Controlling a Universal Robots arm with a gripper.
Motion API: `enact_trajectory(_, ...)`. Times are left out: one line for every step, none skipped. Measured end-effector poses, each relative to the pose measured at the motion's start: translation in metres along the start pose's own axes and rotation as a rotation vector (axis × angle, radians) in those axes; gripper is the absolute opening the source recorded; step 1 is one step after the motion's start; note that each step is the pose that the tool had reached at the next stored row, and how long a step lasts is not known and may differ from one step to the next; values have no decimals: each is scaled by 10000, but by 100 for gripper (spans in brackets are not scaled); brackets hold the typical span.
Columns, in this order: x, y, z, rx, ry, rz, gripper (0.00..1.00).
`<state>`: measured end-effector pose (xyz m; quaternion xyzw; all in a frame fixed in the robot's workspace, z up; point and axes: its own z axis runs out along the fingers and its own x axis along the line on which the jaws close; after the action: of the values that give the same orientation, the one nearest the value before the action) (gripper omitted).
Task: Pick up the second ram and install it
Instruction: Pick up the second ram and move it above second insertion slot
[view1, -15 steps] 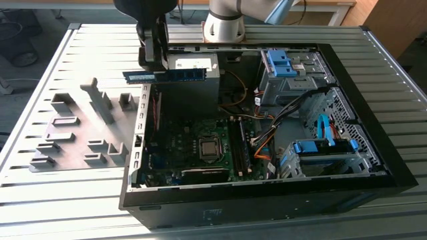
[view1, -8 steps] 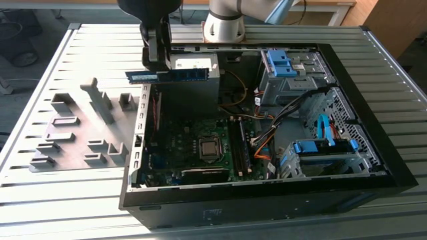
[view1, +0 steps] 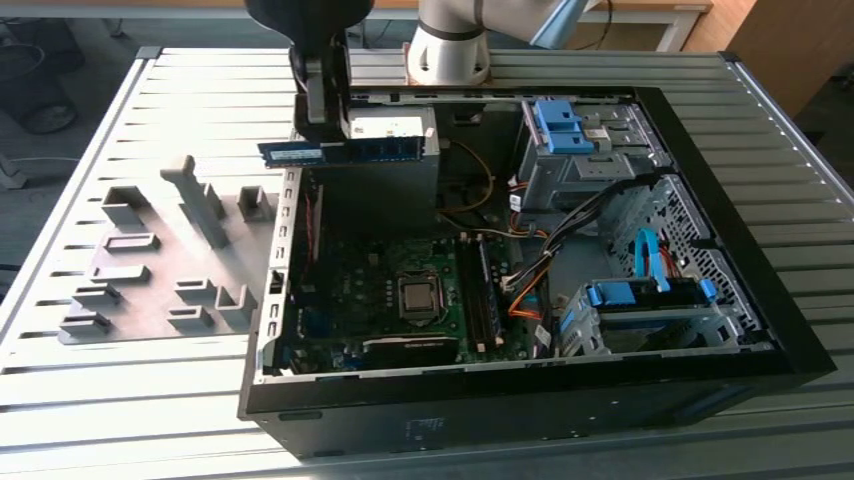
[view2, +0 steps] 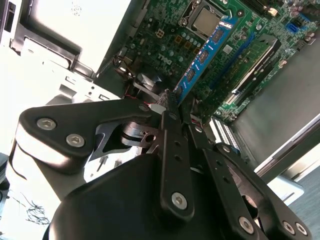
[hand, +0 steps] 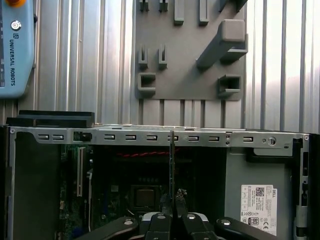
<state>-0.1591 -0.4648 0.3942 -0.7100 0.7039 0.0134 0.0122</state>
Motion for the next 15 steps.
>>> enact_trajectory(0,-7,0,0,-1,0,14)
enact_trajectory(0,-14,0,0,0,0,14)
enact_trajectory(0,-21,0,0,0,0,14)
enact_trajectory(0,-29,0,0,0,0,14)
enact_trajectory(0,-36,0,0,0,0,14)
enact_trajectory(0,-43,0,0,0,0,14)
enact_trajectory(0,-50,0,0,0,0,14)
enact_trajectory(0,-57,0,-1,0,0,14)
enact_trajectory(1,-65,0,0,0,0,14)
enact_trajectory(1,-71,0,0,0,0,14)
enact_trajectory(1,-78,0,0,0,0,14)
enact_trajectory(1,-85,0,0,0,0,14)
enact_trajectory(1,-92,-1,-1,1,0,14)
enact_trajectory(1,-97,0,0,0,0,14)
enact_trajectory(1,-101,0,0,0,0,14)
